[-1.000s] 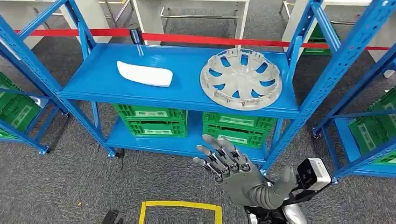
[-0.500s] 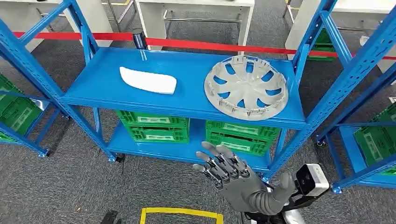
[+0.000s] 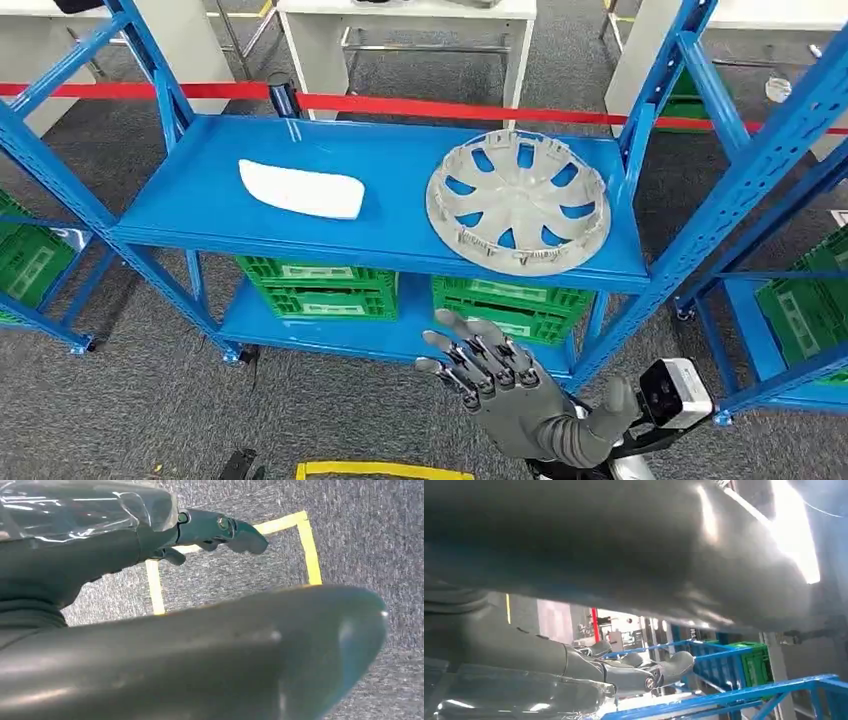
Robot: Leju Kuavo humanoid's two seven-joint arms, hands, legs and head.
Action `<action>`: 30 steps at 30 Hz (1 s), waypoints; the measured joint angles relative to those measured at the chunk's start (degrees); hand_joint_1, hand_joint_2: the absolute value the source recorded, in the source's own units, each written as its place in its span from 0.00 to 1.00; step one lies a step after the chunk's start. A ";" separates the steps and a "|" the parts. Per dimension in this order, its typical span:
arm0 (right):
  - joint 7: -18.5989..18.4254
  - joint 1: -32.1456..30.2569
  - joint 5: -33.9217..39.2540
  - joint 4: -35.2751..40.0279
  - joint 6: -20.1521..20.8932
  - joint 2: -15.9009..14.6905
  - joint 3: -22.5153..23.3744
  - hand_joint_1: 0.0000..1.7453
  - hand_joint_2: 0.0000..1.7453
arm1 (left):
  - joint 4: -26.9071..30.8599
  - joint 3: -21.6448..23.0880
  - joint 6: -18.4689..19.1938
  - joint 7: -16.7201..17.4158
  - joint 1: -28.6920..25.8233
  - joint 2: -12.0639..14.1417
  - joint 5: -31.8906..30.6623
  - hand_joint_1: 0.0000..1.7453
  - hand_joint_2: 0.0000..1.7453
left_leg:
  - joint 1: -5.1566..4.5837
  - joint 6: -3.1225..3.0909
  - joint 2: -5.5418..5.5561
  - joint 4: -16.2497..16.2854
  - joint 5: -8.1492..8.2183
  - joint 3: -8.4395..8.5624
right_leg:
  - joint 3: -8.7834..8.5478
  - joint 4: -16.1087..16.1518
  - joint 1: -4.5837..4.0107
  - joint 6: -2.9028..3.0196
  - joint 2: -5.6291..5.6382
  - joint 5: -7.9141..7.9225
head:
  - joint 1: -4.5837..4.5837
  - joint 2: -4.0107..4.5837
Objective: Take the parts from the cabinet and place them on the table.
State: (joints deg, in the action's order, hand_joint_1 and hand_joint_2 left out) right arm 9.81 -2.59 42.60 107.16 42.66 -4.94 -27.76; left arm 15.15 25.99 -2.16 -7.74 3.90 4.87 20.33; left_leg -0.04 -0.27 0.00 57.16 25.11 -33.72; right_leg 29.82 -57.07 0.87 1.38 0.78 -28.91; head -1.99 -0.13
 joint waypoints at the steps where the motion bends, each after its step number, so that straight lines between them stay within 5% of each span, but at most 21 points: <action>1: 0.00 -0.01 -0.02 0.02 0.00 0.00 0.04 0.00 0.00 | 0.00 0.00 0.00 0.00 -0.01 0.06 0.00 0.00 0.00 | -0.14 -0.31 0.02 0.00 0.20 -0.01 | -0.13 0.29 0.15 -0.29 -0.03 -0.10 | 0.07 0.00; 4: 0.00 0.05 0.00 0.33 0.02 0.13 0.15 0.00 0.00 | 0.04 0.00 0.00 0.00 -0.03 -0.07 0.00 0.00 0.00 | 0.41 -1.07 0.05 -2.66 -0.38 2.53 | 0.44 -1.85 -0.05 -0.60 -0.32 -1.10 | 0.31 0.00; 5: 0.00 0.20 -0.02 0.35 0.02 0.13 0.20 0.00 0.00 | 0.04 0.00 0.00 0.00 0.03 -0.07 0.00 0.00 0.00 | 0.41 -1.33 0.01 -2.68 -0.34 2.84 | 2.28 -5.19 0.01 -0.41 -0.32 -2.34 | 0.35 0.00; 7: 0.00 -0.22 -0.02 0.33 0.02 0.02 0.39 0.00 0.00 | 0.04 0.00 0.00 0.00 0.06 -0.15 0.00 0.00 0.00 | 0.32 -1.58 0.06 -2.66 0.30 3.28 | 8.75 -15.47 0.04 -0.29 -0.32 -5.35 | 0.35 0.00; 9: 0.00 -0.30 -0.02 0.33 0.02 -0.09 0.52 0.00 0.00 | 0.04 0.00 0.00 0.00 0.01 -0.15 0.00 0.00 0.00 | 0.31 -1.47 0.25 -2.62 0.96 3.96 | 11.75 -17.98 0.09 -1.06 -0.34 -4.57 | 0.33 0.00; 10: 0.00 -0.28 -0.02 0.33 0.02 -0.11 0.57 0.00 0.00 | 0.04 0.00 0.00 0.00 0.01 -0.20 0.00 0.00 0.00 | 0.31 -1.35 0.38 -2.62 1.36 4.49 | 11.02 -15.02 0.16 -1.71 -0.36 -2.44 | 0.35 0.00; 12: 0.00 -0.29 -0.02 0.33 0.02 -0.13 0.57 0.00 0.00 | 0.04 0.00 0.02 0.00 0.01 -0.33 0.00 0.00 0.00 | 0.33 -0.91 0.47 -2.56 2.44 5.96 | 6.57 -4.07 0.31 -2.74 -0.57 3.40 | 0.35 0.00; 13: 0.00 -0.27 -0.02 0.31 0.02 -0.15 0.57 0.00 0.00 | 0.04 0.00 0.04 0.00 0.01 -0.35 0.00 0.00 0.00 | 0.20 -0.52 0.48 -2.44 3.03 5.83 | 5.17 -0.09 0.32 -2.39 -0.97 5.08 | 0.46 0.00; 15: -0.02 -0.27 -0.02 0.31 0.09 -0.15 0.59 0.00 0.00 | 0.04 0.00 0.11 0.00 0.12 -0.31 -0.02 0.00 0.00 | -0.29 -0.02 0.47 -2.18 3.98 6.04 | 4.51 -0.11 0.07 -0.80 -0.70 4.58 | 0.31 0.00; 17: -0.02 -0.28 -0.02 0.31 0.11 -0.18 0.61 0.00 0.00 | 0.04 0.00 0.11 0.02 0.14 -0.33 -0.02 0.00 0.00 | 0.05 0.55 0.32 -2.29 4.39 6.28 | 4.55 -0.21 -0.32 0.05 -0.49 4.09 | 0.35 0.00; 19: -0.02 -0.29 -0.02 0.33 0.11 -0.09 0.61 0.00 0.00 | 0.13 0.02 0.18 0.02 0.16 -0.24 -0.04 0.00 0.00 | 0.27 1.07 0.29 -1.57 5.36 6.77 | 3.57 -0.05 0.36 0.89 -0.38 3.70 | 0.37 0.00; 20: -0.02 -0.27 -0.02 0.33 0.18 -0.09 0.61 0.00 0.00 | 0.15 0.02 0.17 0.02 0.23 -0.31 -0.04 0.00 0.00 | 0.26 1.35 0.25 0.26 6.14 5.99 | 3.26 -0.01 0.30 1.14 -0.36 3.40 | 0.15 0.00; 22: -0.02 -0.17 -0.02 0.33 0.17 -0.09 0.61 0.00 0.00 | 0.15 0.02 0.15 0.02 0.32 -0.18 -0.04 0.00 0.00 | 0.57 2.02 0.20 12.47 10.85 -1.39 | 2.79 -0.04 0.18 1.41 -0.39 2.76 | 0.11 0.00; 23: -0.02 -0.26 -0.02 0.33 0.18 -0.11 0.63 0.00 0.00 | 0.13 0.02 0.17 0.02 0.24 -0.18 -0.04 0.00 0.00 | 0.61 2.06 0.19 16.69 11.59 -4.45 | 2.63 -0.05 0.11 1.44 -0.35 2.51 | 0.09 0.00; 24: -0.02 -0.31 -0.02 0.31 0.17 -0.11 0.63 0.00 0.00 | 0.13 0.02 0.17 0.02 0.16 -0.20 -0.02 0.00 0.00 | 0.61 1.97 0.18 17.98 10.56 -6.24 | 2.30 -0.05 0.03 1.40 -0.24 2.20 | 0.09 0.00; 25: -0.02 -0.32 -0.02 0.31 0.18 -0.09 0.63 0.00 0.00 | 0.13 0.02 0.17 0.02 0.14 -0.22 -0.04 0.00 0.00 | 0.61 1.79 0.18 16.25 8.18 -6.30 | 1.81 -0.05 -0.06 1.40 -0.13 1.89 | 0.09 0.00; 27: -0.02 -0.29 -0.04 0.33 0.20 -0.07 0.63 0.00 0.00 | 0.13 0.02 0.20 0.02 0.15 -0.22 -0.04 0.00 0.00 | 0.42 0.76 0.19 5.83 0.89 -2.71 | 0.35 0.02 -0.44 1.27 -0.06 1.09 | 0.11 0.00; 28: -0.02 -0.28 -0.04 0.33 0.28 -0.07 0.63 0.00 0.00 | 0.13 0.02 0.20 0.02 0.14 -0.13 -0.02 0.00 0.00 | 0.08 -0.23 0.21 0.66 -1.79 -0.85 | 0.04 0.14 -0.39 1.31 -0.05 0.75 | 0.11 0.00; 30: -0.02 -0.18 -0.11 0.24 0.35 -0.13 0.61 0.00 0.00 | 0.09 0.02 0.15 0.02 0.19 0.15 -0.02 0.00 0.00 | -0.45 -0.88 -0.07 -0.02 -0.86 -0.40 | -0.08 0.13 -0.57 0.75 0.05 0.35 | 0.24 0.00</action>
State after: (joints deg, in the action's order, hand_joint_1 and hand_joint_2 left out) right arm 9.79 -2.77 42.49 107.41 43.01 -5.07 -27.15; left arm 15.23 26.01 -2.01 -7.72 4.09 5.03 20.31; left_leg -0.48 -1.14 -0.07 57.14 24.25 -34.12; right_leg 29.74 -56.94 0.30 2.12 0.83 -28.56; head -1.75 -0.13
